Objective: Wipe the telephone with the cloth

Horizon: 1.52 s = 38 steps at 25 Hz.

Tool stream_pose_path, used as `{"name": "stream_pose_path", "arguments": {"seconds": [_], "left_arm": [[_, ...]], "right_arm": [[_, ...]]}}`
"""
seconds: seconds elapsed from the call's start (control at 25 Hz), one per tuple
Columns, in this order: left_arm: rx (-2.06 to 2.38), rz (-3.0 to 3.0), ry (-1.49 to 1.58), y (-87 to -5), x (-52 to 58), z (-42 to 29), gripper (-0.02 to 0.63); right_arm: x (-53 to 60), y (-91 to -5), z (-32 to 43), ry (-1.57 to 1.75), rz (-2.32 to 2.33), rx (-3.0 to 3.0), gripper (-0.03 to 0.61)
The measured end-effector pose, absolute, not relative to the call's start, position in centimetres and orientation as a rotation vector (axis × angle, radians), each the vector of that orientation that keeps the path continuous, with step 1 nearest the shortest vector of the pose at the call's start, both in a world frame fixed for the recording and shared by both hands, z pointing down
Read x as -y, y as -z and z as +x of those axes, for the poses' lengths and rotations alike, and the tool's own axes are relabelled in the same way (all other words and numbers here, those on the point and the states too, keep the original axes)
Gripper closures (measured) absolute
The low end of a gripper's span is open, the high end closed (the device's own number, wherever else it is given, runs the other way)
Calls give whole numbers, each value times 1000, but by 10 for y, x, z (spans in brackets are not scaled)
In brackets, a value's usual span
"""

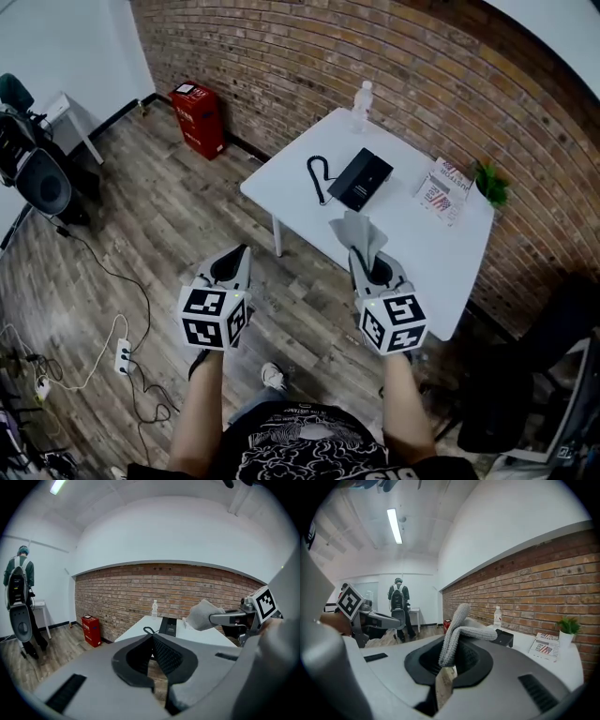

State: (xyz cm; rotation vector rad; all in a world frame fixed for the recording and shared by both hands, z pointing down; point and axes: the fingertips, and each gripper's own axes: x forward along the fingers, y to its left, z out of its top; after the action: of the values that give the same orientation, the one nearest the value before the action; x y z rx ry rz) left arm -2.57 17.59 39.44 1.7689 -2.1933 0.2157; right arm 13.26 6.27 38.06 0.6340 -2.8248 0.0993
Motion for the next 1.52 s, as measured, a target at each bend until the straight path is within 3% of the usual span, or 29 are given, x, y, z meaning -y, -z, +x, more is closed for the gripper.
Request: {"name": "stream_pose_path", "arguments": {"seconds": [0.36,0.92,1.52], "left_arm": [[2104,1864,-214,-402,-148,-80,607],[1999,1944,-216,-423,-98,-103,607],[1924,1986,-298,-441,56,-130,607]], "right_arm": [[-50,-383,83,-107,734,2786,566],[-10,-392,56,-89,820,2742,566],[145,-416,33,-129,892,2687,566]]}}
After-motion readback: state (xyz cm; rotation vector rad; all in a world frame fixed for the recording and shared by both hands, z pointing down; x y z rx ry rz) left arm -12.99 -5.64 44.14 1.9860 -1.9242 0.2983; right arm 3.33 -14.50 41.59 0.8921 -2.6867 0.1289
